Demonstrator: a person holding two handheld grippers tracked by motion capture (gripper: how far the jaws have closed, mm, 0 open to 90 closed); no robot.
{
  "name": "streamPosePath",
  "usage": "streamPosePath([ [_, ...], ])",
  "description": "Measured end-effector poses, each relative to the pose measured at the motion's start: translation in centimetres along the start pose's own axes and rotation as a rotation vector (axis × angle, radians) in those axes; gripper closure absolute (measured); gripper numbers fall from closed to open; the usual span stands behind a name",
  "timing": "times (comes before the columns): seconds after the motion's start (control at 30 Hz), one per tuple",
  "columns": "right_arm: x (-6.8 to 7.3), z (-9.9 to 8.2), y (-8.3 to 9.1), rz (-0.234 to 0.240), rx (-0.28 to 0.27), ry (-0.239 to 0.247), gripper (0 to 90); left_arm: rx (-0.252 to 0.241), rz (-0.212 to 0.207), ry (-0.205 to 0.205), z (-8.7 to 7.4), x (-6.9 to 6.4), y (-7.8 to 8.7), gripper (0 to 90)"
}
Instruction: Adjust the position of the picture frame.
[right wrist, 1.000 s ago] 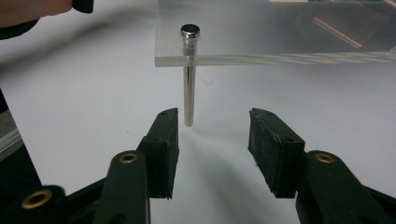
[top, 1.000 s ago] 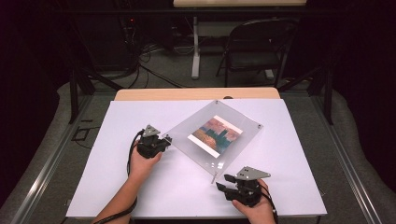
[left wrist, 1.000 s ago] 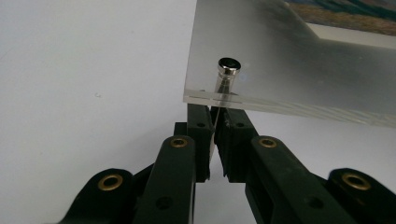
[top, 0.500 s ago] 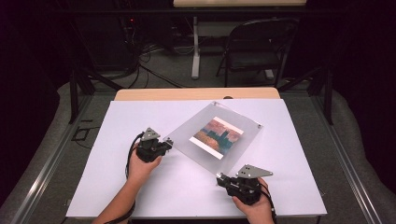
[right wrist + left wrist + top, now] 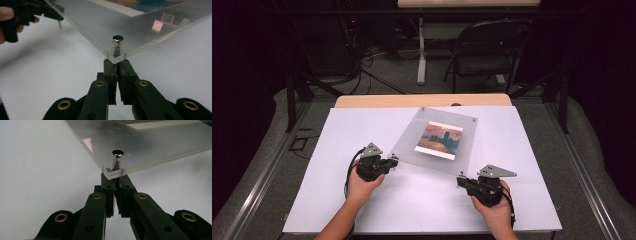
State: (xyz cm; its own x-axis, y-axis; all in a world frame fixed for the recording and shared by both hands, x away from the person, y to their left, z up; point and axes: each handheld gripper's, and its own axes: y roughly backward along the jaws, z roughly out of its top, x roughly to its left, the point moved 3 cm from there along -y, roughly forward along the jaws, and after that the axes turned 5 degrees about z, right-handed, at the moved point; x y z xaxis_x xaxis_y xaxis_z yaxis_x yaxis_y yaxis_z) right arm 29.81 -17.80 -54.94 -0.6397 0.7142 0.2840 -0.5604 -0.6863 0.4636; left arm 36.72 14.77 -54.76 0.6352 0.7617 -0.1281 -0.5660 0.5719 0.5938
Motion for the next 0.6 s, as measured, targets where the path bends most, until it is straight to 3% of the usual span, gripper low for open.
streamPosePath([
  [0.37, -3.1, 1.6, -0.4, -0.053, -0.011, -0.023, 85.8, -0.007, -0.032, 0.024, -0.8, -2.0, 1.1, 85.5],
  [0.6, -3.1, 1.9, -1.5, -0.035, -0.005, -0.015, 85.7, -0.015, 0.01, 0.052, -1.3, -1.4, 1.4, 85.4],
])
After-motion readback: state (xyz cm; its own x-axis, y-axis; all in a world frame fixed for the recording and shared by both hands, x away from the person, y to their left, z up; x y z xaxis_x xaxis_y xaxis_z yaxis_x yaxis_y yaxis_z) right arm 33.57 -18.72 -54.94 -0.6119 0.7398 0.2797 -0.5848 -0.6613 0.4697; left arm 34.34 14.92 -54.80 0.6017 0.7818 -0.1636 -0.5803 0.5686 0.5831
